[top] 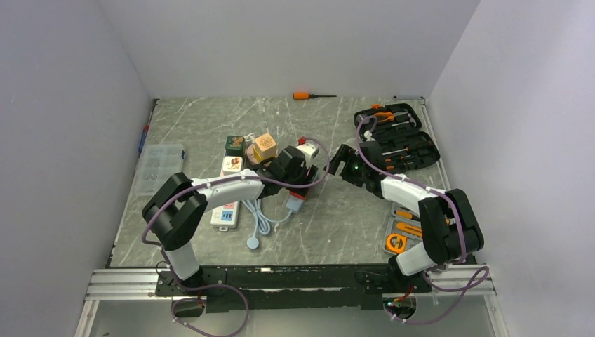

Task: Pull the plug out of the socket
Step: Remove the plug from the socket.

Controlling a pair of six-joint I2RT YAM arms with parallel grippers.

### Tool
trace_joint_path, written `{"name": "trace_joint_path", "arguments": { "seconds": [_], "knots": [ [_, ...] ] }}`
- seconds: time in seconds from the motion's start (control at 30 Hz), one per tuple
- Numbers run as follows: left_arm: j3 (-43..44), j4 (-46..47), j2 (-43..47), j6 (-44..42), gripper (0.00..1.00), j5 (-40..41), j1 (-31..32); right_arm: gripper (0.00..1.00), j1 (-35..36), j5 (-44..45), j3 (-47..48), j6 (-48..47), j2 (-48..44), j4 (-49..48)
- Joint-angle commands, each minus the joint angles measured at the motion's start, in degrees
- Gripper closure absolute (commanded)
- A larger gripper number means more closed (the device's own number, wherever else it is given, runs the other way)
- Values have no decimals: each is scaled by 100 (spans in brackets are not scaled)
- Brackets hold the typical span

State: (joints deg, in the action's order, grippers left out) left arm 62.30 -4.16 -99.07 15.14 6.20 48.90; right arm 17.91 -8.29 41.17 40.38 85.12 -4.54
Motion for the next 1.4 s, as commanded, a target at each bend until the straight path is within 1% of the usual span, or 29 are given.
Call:
{"name": "trace_joint_path", "arguments": {
  "seconds": [0.0,0.13,0.27,0.47,0.63,0.77,0.97,1.13,1.2,1.27,1.37],
  "knots": [
    [607,-325,62,-299,100,-700,-201,11,-38,-361,-118,137,-13,-608],
    [1142,-448,62,-298,100,-1125,-447,8,-33,-674,-312,415,54,-1023],
    [1435,-576,62,-266,100,-1446,-595,8,-31,-887,-304,729,235,-1267],
    [1422,-513,187,-201,100,-1539,-657,8,-25,-1026,-203,1205,394,-1637],
    [1444,-506,262,-98,100,-1550,-671,10,-25,-1038,-53,1564,611,-1942],
    [1451,-476,327,-57,100,-1498,-665,15,34,-1274,9,1844,881,-2238],
    [1462,-459,395,-72,100,-1465,-737,20,252,-1266,-107,2017,980,-2482],
    [1481,-419,427,-51,100,-1428,-734,34,349,-1353,9,2186,1186,-2591],
    [1502,-418,431,-45,100,-1415,-740,37,384,-1376,51,2215,1254,-2620],
    [1518,-418,447,-62,100,-1382,-734,37,400,-1358,50,2206,1275,-2561],
    [1524,-429,465,-81,100,-1339,-767,35,378,-1167,-206,2211,1049,-2519]
  ]
}}
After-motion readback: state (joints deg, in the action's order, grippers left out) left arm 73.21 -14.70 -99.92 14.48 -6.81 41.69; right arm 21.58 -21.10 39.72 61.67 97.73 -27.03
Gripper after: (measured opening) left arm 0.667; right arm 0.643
